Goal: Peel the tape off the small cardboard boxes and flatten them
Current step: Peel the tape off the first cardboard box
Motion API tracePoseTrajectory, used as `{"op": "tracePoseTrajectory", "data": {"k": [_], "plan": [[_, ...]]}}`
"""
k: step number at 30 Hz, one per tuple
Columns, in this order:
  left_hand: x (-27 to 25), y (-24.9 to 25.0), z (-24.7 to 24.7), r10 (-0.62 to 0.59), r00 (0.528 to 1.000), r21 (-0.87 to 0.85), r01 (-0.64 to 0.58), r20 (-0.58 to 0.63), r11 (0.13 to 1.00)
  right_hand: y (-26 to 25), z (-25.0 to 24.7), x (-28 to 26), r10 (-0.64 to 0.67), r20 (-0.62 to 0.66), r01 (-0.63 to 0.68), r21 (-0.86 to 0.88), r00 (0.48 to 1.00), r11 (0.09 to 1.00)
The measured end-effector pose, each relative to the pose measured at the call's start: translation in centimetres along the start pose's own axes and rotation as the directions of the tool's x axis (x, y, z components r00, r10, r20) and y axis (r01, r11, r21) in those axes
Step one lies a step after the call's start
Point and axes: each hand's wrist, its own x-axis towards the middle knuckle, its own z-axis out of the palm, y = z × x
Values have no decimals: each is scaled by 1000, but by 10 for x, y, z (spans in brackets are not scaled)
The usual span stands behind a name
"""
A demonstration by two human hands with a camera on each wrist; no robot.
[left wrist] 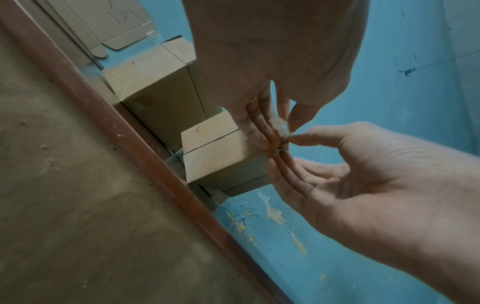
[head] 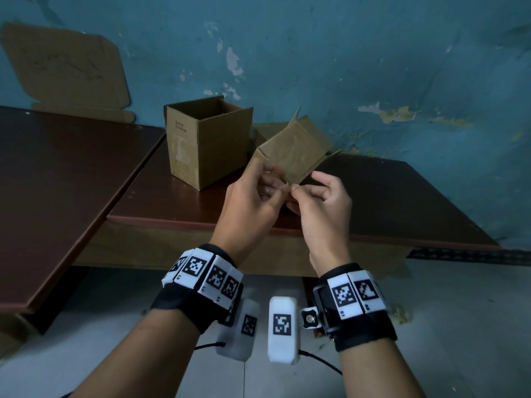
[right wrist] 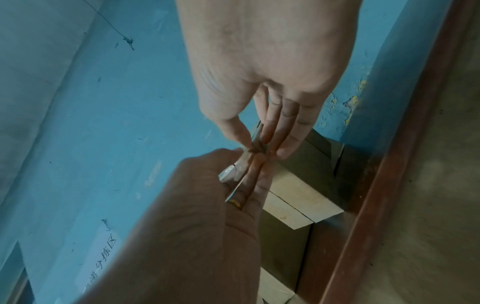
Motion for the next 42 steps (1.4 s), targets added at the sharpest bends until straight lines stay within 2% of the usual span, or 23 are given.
{"op": "tracePoseTrajectory", "data": {"k": [3,5,8,12,17,21,23,27,30,34,38,42], "plan": [[0,-1,0,104,994,154,-98,-30,983,3,0,-1,-54,28,56,-103,998,993],[1,-3,1,115,992,217,-102,-47,971,4,1,-1,-107,38,111,-160,994,981],[3,-6,1,105,991,228,-83,-87,970,5,3,-4,-212,72,222,-201,975,954],[5,-9,0,122,980,245,-81,-157,966,7,7,-6,-377,105,391,-298,920,871],[2,-1,-4,112,983,288,-66,-146,955,8,6,-2,-442,55,434,-330,895,838],[0,0,-4,193,960,267,-136,-201,954,8,6,0,-487,54,479,-303,872,824],[2,0,-5,190,955,222,-139,-226,965,9,5,1,-496,46,487,-289,867,824],[5,0,-7,245,947,419,-141,-207,897,10,6,0,-518,62,514,-268,853,815],[5,-1,-8,241,954,465,-134,-178,875,12,8,0,-518,51,514,-244,854,823],[7,-1,-9,283,948,471,-185,-144,863,11,9,-1,-450,34,448,-169,893,878],[8,-9,-10,247,960,459,-163,-129,873,5,5,-4,-340,48,343,-71,939,937],[9,-11,-9,224,968,403,-162,-113,901,0,3,-8,-316,98,320,-28,944,947]]}}
